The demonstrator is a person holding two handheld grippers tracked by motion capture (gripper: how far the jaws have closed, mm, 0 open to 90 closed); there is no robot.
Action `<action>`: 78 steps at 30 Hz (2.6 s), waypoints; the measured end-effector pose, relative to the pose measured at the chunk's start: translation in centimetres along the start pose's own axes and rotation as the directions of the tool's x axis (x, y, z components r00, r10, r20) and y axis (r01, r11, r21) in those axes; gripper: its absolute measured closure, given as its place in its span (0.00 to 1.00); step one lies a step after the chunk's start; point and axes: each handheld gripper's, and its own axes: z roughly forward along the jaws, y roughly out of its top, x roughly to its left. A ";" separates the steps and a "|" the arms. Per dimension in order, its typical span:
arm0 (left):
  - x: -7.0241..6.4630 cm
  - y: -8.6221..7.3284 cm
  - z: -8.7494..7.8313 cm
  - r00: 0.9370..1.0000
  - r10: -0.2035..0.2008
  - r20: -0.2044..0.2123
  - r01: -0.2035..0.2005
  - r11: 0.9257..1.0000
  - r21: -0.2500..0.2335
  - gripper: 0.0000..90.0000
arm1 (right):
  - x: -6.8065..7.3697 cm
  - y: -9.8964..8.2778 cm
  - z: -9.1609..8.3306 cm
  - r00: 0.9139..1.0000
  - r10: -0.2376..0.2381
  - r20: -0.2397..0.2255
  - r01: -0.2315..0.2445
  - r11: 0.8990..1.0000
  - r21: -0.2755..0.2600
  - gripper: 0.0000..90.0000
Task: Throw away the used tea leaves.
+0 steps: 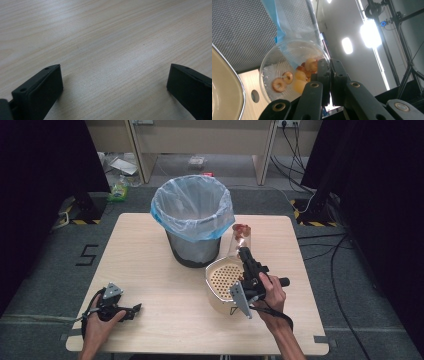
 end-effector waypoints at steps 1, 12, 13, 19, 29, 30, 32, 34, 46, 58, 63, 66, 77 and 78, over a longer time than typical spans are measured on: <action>0.0 0.0 0.0 1.000 0.000 0.000 0.000 1.000 -0.001 0.00 | 0.1 0.1 0.0 1.000 -0.014 0.002 0.014 1.000 -0.002 0.98; 0.0 -0.1 0.0 1.000 -0.003 -0.001 0.003 1.000 -0.001 0.00 | 1.4 0.2 -0.1 0.990 -0.131 0.044 0.132 0.991 -0.021 0.98; 0.0 -0.1 0.0 1.000 -0.004 -0.002 0.004 1.000 -0.002 0.00 | 1.5 0.1 -0.1 0.992 -0.122 0.039 0.123 0.992 -0.016 0.98; -0.1 -0.1 0.0 1.000 -0.004 -0.002 0.004 1.000 -0.002 0.00 | 1.8 0.4 -0.5 0.990 -0.132 0.044 0.133 0.991 -0.025 0.98; -0.1 -0.1 -0.1 1.000 -0.004 -0.001 0.004 1.000 -0.003 0.00 | 2.8 0.9 -0.5 0.966 -0.240 0.093 0.246 0.968 -0.053 0.98; 0.0 -0.1 -0.1 1.000 -0.002 -0.001 0.002 1.000 -0.001 0.00 | 3.0 0.8 -0.4 0.962 -0.259 0.091 0.264 0.963 -0.048 0.98; 0.0 -0.1 -0.1 1.000 -0.003 -0.001 0.003 1.000 -0.002 0.00 | 2.9 0.9 -0.6 0.967 -0.232 0.107 0.239 0.970 -0.056 0.98; 0.0 -0.1 -0.1 1.000 -0.001 -0.001 0.001 1.000 -0.001 0.00 | 3.1 0.9 -0.6 0.958 -0.268 0.101 0.273 0.961 -0.049 0.98; -0.1 -0.1 -0.1 1.000 -0.003 -0.002 0.003 1.000 -0.002 0.00 | 2.9 0.8 -0.5 0.954 -0.274 0.125 0.282 0.958 -0.051 0.98; 0.0 -0.1 -0.1 1.000 -0.002 -0.002 0.002 1.000 -0.001 0.00 | 0.4 0.0 0.4 0.994 0.106 0.006 -0.107 0.994 0.011 0.98; 0.0 -0.1 -0.1 1.000 -0.002 -0.001 0.002 1.000 -0.002 0.00 | -1.8 -1.0 1.0 0.953 0.301 -0.036 -0.299 0.953 0.050 0.98; 0.0 -0.1 -0.1 1.000 -0.002 -0.001 0.002 1.000 -0.001 0.00 | -2.4 -1.7 1.6 0.907 0.415 -0.073 -0.409 0.909 0.085 0.98; 0.0 -0.1 -0.1 1.000 -0.002 -0.001 0.002 1.000 -0.001 0.00 | -4.4 -3.9 4.0 0.738 0.663 -0.123 -0.645 0.748 0.157 0.98; 0.0 -0.1 -0.1 1.000 -0.003 -0.001 0.003 1.000 -0.001 0.00 | -4.7 -4.1 4.2 0.725 0.677 -0.123 -0.659 0.735 0.160 0.98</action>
